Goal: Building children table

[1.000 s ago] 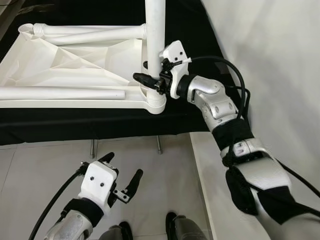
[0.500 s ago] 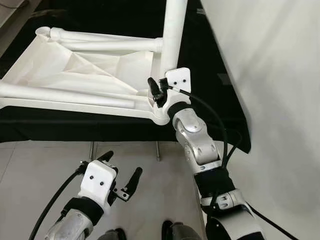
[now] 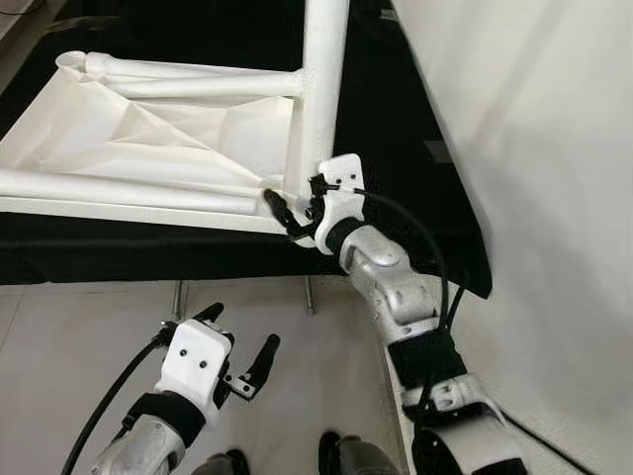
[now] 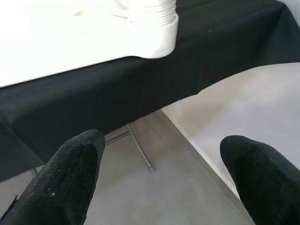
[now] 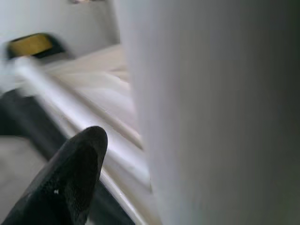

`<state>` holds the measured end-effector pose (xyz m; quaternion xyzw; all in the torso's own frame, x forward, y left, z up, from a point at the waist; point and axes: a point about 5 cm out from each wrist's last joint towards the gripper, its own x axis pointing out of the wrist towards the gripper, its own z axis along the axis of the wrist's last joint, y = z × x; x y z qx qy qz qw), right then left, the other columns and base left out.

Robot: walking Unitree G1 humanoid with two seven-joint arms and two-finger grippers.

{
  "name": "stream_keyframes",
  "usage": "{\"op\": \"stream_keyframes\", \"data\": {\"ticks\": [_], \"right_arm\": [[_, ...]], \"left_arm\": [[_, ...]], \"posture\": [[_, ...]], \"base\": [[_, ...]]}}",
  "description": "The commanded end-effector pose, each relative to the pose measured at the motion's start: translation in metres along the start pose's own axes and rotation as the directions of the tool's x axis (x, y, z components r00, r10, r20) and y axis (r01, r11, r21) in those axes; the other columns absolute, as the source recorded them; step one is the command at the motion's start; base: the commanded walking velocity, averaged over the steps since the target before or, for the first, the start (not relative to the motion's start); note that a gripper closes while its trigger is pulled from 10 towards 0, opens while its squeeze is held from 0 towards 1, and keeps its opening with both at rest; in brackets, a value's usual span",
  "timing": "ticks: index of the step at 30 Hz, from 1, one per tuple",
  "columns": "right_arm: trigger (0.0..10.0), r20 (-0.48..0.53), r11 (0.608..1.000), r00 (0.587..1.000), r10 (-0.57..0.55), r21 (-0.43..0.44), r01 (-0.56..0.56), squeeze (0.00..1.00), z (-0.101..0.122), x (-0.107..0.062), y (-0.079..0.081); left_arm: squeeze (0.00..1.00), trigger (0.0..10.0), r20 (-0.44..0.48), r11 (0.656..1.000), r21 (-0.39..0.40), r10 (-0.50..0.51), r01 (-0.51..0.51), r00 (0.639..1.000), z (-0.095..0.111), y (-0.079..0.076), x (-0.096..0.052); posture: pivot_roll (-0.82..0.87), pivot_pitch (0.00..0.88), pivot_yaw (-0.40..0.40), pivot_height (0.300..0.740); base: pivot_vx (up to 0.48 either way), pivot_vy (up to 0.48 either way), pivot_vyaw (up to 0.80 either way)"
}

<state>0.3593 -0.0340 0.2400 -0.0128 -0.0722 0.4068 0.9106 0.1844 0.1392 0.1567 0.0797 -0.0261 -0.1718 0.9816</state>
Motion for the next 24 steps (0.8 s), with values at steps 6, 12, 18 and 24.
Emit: {"op": "stream_keyframes", "data": {"ticks": [6, 12, 18, 24], "right_arm": [[10.0, -0.023, 0.962, 0.966, 0.258, -0.089, -0.259, 0.0, 0.016, 0.01, -0.005], [0.0, -0.084, 0.904, 0.914, 0.397, -0.134, -0.405, 0.0, 0.019, 0.01, -0.007], [0.0, -0.125, 0.888, 0.9, 0.419, -0.152, -0.434, 0.0, 0.017, 0.01, -0.012], [0.0, -0.146, 0.969, 0.975, 0.17, -0.153, -0.192, 0.0, 0.005, 0.008, -0.03]], "left_arm": [[0.0, 10.0, -0.009, 1.0, -0.009, -0.01, 0.01, 1.0, -0.002, -0.004, -0.003], [0.0, 10.0, -0.009, 1.0, -0.011, -0.01, 0.009, 1.0, -0.001, -0.004, -0.003], [0.0, 10.0, -0.009, 1.0, -0.013, -0.01, 0.01, 1.0, -0.001, -0.005, -0.004], [0.0, 10.0, -0.011, 1.0, -0.015, -0.01, 0.01, 1.0, -0.001, -0.005, -0.005]], "posture": [[-0.08, 0.241, -0.08, 0.74], [-0.07, 0.251, -0.079, 0.74], [-0.07, 0.257, -0.078, 0.74], [-0.08, 0.262, -0.085, 0.74]], "base": [[0.0, 0.0, 0.0], [0.0, 0.0, 0.0], [0.0, 0.0, 0.0], [0.0, 0.0, 0.0]]}}
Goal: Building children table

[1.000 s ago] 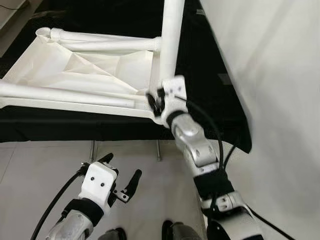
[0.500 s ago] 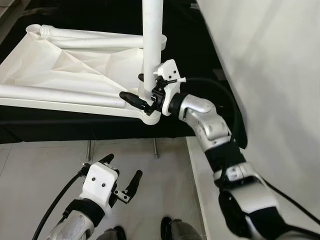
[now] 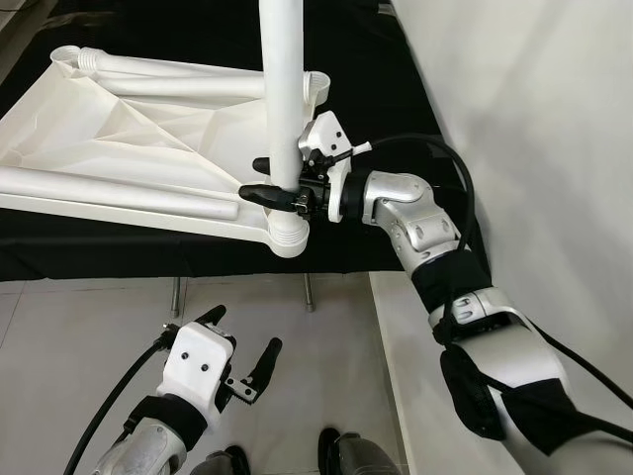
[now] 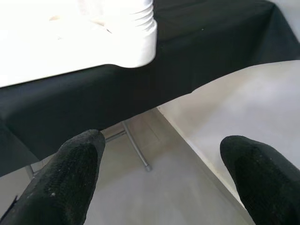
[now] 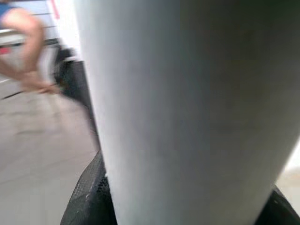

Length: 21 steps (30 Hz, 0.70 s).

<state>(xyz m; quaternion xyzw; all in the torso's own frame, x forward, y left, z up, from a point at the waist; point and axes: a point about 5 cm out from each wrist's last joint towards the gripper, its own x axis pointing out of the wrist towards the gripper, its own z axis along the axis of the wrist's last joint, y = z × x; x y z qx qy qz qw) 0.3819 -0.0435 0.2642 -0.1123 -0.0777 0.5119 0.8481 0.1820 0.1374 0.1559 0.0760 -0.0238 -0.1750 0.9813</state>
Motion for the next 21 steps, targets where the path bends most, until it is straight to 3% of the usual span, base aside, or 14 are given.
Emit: {"op": "stream_keyframes", "data": {"ticks": [1, 2, 4, 5, 6, 7, 8, 11, 12, 15, 21], "right_arm": [[0.0, -0.144, 0.939, 0.929, -0.342, -0.025, 0.342, 0.0, -0.029, -0.01, -0.013], [0.0, -0.174, 0.801, 0.796, -0.58, 0.054, 0.596, 0.0, -0.049, -0.023, -0.007], [0.0, -0.174, 0.801, 0.796, -0.58, 0.054, 0.596, 0.0, -0.049, -0.023, -0.007], [0.0, -0.223, 0.662, 0.665, -0.713, 0.102, 0.743, 0.0, -0.063, -0.037, -0.002], [0.0, -0.264, 0.623, 0.628, -0.732, 0.114, 0.774, 0.0, -0.075, -0.033, 0.022], [0.0, -0.264, 0.623, 0.628, -0.732, 0.114, 0.774, 0.0, -0.075, -0.033, 0.022], [0.0, -0.251, 0.659, 0.666, -0.703, 0.124, 0.742, 0.0, -0.077, -0.016, 0.043], [0.0, -0.233, 0.667, 0.673, -0.702, 0.116, 0.736, 0.0, -0.075, -0.009, 0.041], [0.0, -0.214, 0.655, 0.657, -0.723, 0.09, 0.75, 0.0, -0.069, -0.005, 0.027], [0.0, -0.194, 0.635, 0.633, -0.749, 0.061, 0.77, 0.0, -0.062, -0.003, 0.014], [0.3, -0.195, 0.55, 0.546, -0.815, 0.039, 0.834, 0.0, -0.052, -0.005, 0.002]], "left_arm": [[0.0, 10.0, -0.009, 1.0, -0.007, -0.003, 0.003, 1.0, 0.0, -0.002, -0.003], [0.0, 10.0, -0.009, 1.0, -0.006, -0.002, 0.002, 1.0, 0.0, -0.002, -0.004], [0.0, 10.0, -0.009, 1.0, -0.006, -0.002, 0.002, 1.0, 0.0, -0.002, -0.004], [0.0, 10.0, -0.009, 1.0, -0.005, -0.001, 0.001, 1.0, 0.0, -0.001, -0.004], [0.0, 10.0, -0.01, 1.0, 0.0, -0.004, 0.004, 1.0, 0.0, 0.0, -0.003], [0.0, 10.0, -0.01, 1.0, 0.0, -0.004, 0.004, 1.0, 0.0, 0.0, -0.003], [0.0, 10.0, -0.009, 1.0, 0.007, -0.009, 0.009, 1.0, -0.001, 0.001, 0.0], [0.0, 10.0, -0.01, 1.0, 0.007, -0.009, 0.01, 1.0, -0.002, 0.002, 0.001], [0.0, 10.0, -0.011, 1.0, 0.004, -0.008, 0.008, 1.0, -0.003, 0.002, 0.001], [0.0, 10.0, -0.011, 1.0, 0.002, -0.005, 0.005, 1.0, -0.004, 0.003, 0.002], [0.0, 10.0, -0.01, 1.0, 0.008, 0.015, -0.015, 1.0, -0.005, 0.004, 0.002]], "posture": [[-0.08, 0.263, -0.097, 0.74], [-0.09, 0.262, -0.091, 0.74], [-0.09, 0.262, -0.091, 0.74], [-0.09, 0.262, -0.091, 0.74], [-0.1, 0.257, -0.064, 0.74], [-0.1, 0.257, -0.064, 0.74], [-0.08, 0.251, -0.062, 0.74], [-0.08, 0.25, -0.062, 0.74], [-0.09, 0.236, -0.062, 0.74], [-0.09, 0.229, -0.066, 0.74], [-0.08, 0.218, -0.069, 0.74]], "base": [[0.0, 0.0, 0.0], [0.0, 0.0, 0.0], [0.0, 0.0, 0.0], [0.0, 0.0, 0.0], [0.0, 0.0, 0.0], [0.0, 0.0, 0.0], [0.0, 0.0, 0.0], [0.0, 0.0, 0.0], [0.0, 0.0, 0.0], [0.0, 0.0, 0.0], [0.0, 0.0, 0.0]]}}
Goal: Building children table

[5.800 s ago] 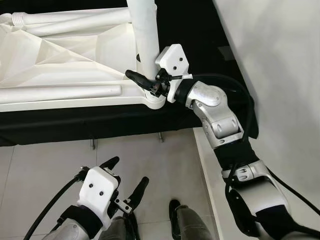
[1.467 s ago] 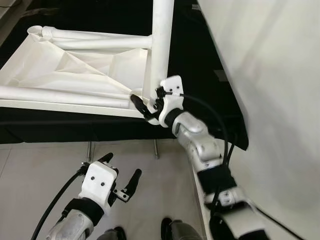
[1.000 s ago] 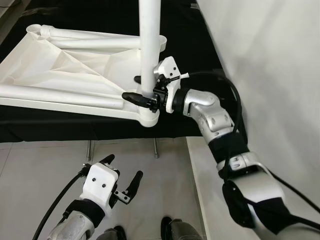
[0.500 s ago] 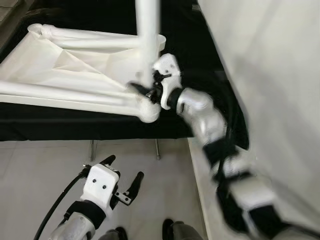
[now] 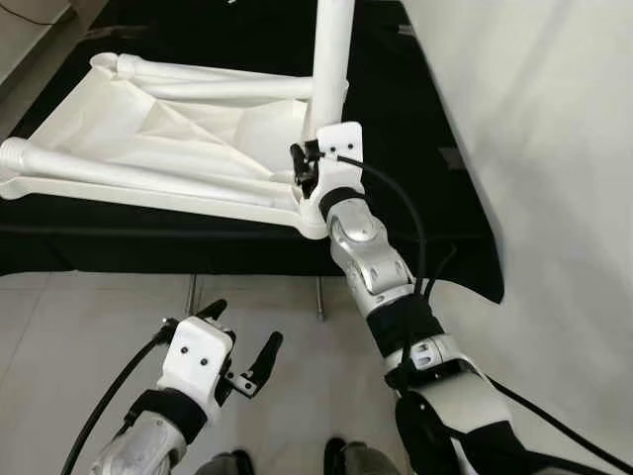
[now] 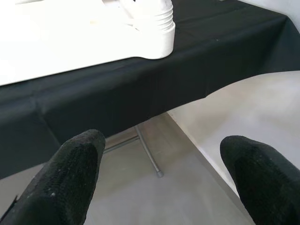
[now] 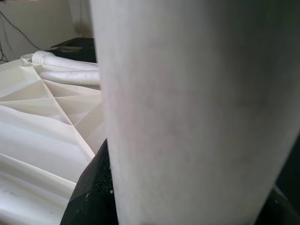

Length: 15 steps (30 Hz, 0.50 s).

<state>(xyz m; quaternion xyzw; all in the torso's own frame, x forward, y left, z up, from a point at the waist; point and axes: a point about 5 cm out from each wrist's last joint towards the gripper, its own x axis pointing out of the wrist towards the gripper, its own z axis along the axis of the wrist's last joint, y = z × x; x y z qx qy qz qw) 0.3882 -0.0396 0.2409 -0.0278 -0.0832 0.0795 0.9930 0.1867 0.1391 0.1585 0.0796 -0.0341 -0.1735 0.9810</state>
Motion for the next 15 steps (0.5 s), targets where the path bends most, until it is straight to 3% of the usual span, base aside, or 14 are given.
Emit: {"op": "stream_keyframes", "data": {"ticks": [1, 3, 6, 7, 15], "right_arm": [[10.0, -0.118, 0.998, 0.991, -0.064, -0.023, 0.061, 0.0, -0.025, -0.002, -0.011], [10.0, -0.099, 0.999, 0.995, -0.019, 0.025, 0.021, 0.0, -0.021, 0.002, -0.007], [10.0, -0.081, 1.0, 0.997, -0.01, 0.026, 0.012, 0.0, -0.017, 0.003, -0.008], [10.0, -0.06, 0.999, 0.998, -0.003, 0.035, 0.005, 1.0, -0.012, 0.007, -0.014], [10.0, -0.012, 0.999, 0.999, -0.046, 0.028, 0.046, 1.0, -0.009, 0.011, -0.037]], "left_arm": [[0.0, 10.0, -0.029, 1.0, -0.002, 0.012, -0.012, 0.999, -0.007, 0.0, -0.002], [0.0, 10.0, -0.029, 1.0, -0.002, 0.012, -0.012, 1.0, -0.008, 0.001, -0.001], [0.0, 10.0, -0.029, 1.0, -0.002, 0.01, -0.01, 1.0, -0.008, 0.0, -0.001], [0.0, 10.0, -0.029, 1.0, -0.004, 0.007, -0.007, 1.0, -0.008, 0.0, -0.001], [0.0, 10.0, -0.028, 1.0, -0.009, 0.011, -0.011, 1.0, -0.008, -0.001, -0.001]], "posture": [[-0.08, 0.213, -0.065, 0.74], [-0.08, 0.211, -0.063, 0.74], [-0.07, 0.212, -0.065, 0.74], [-0.07, 0.214, -0.065, 0.74], [-0.08, 0.209, -0.064, 0.74]], "base": [[0.0, 0.0, 0.0], [0.0, 0.0, 0.0], [0.0, 0.0, 0.0], [0.0, 0.0, 0.0], [0.0, 0.0, 0.0]]}}
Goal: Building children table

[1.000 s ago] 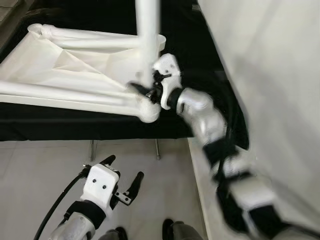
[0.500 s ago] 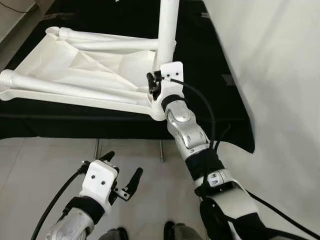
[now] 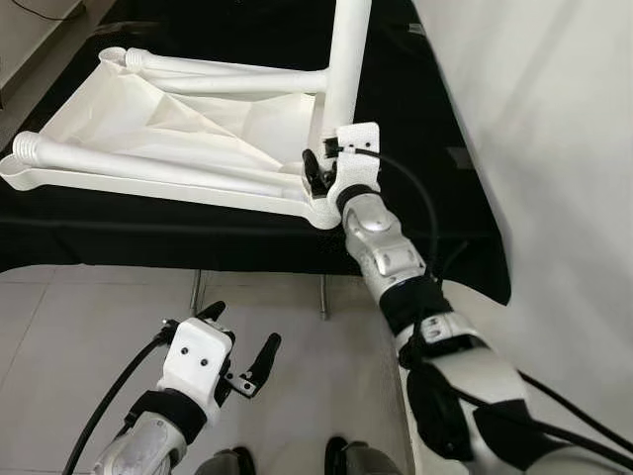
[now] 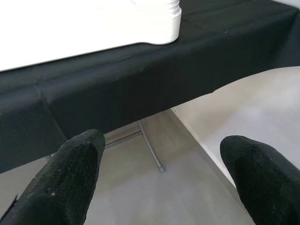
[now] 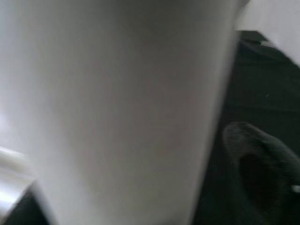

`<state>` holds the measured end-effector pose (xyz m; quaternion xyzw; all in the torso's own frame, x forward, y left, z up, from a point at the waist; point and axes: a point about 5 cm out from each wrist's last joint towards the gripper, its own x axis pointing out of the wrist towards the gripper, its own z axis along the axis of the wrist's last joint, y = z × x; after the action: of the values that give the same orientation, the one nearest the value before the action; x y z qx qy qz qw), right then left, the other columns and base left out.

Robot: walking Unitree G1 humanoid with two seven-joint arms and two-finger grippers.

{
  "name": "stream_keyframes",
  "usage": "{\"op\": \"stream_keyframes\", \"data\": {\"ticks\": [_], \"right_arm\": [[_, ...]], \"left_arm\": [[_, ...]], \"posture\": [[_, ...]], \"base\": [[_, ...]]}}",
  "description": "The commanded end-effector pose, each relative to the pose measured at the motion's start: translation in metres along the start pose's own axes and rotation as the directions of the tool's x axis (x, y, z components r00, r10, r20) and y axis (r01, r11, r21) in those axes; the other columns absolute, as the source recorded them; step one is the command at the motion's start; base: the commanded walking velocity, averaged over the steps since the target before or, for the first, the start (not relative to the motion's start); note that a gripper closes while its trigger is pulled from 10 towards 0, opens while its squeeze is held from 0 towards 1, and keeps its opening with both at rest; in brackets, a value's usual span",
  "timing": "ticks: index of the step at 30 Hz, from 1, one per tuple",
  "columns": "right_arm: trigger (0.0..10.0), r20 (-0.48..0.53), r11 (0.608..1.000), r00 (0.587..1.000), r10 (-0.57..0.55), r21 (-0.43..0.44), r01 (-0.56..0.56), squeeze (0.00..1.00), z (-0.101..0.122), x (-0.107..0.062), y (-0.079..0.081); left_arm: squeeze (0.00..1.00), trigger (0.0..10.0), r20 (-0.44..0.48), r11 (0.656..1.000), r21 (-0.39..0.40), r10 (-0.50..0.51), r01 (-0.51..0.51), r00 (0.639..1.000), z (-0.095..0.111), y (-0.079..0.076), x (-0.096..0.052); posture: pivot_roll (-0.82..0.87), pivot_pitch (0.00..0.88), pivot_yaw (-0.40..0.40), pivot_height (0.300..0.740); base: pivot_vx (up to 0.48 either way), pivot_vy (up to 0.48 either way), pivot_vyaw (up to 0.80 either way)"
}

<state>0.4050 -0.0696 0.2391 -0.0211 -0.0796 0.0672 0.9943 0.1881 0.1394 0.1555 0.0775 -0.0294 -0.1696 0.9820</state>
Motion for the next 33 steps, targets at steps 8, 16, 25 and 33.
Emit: {"op": "stream_keyframes", "data": {"ticks": [8, 16, 25, 33], "right_arm": [[10.0, 0.032, 0.984, 0.987, 0.158, 0.075, -0.16, 0.0, -0.004, -0.002, -0.005], [10.0, 0.099, 0.787, 0.786, 0.61, 0.047, -0.616, 0.0, 0.018, -0.002, 0.014], [9.1, 0.073, 0.64, 0.636, 0.768, -0.082, -0.764, 0.0, 0.042, 0.002, 0.013], [0.0, 0.011, 0.532, 0.534, 0.845, -0.112, -0.839, 0.0, 0.043, -0.002, 0.01]], "left_arm": [[0.0, 10.0, -0.022, 1.0, -0.003, -0.003, 0.003, 1.0, -0.007, 0.0, -0.001], [0.0, 10.0, -0.024, 1.0, -0.004, -0.008, 0.008, 1.0, -0.006, -0.003, -0.002], [0.0, 10.0, -0.025, 1.0, -0.009, -0.005, 0.004, 1.0, -0.002, -0.007, -0.009], [0.0, 10.0, -0.03, 1.0, -0.016, -0.006, 0.006, 1.0, 0.001, -0.009, -0.014]], "posture": [[-0.08, 0.197, -0.053, 0.74], [-0.07, 0.204, -0.059, 0.74], [-0.04, 0.244, -0.066, 0.74], [-0.03, 0.274, -0.064, 0.74]], "base": [[0.0, 0.0, 0.0], [0.0, 0.0, 0.0], [0.0, 0.0, 0.0], [0.0, 0.0, 0.0]]}}
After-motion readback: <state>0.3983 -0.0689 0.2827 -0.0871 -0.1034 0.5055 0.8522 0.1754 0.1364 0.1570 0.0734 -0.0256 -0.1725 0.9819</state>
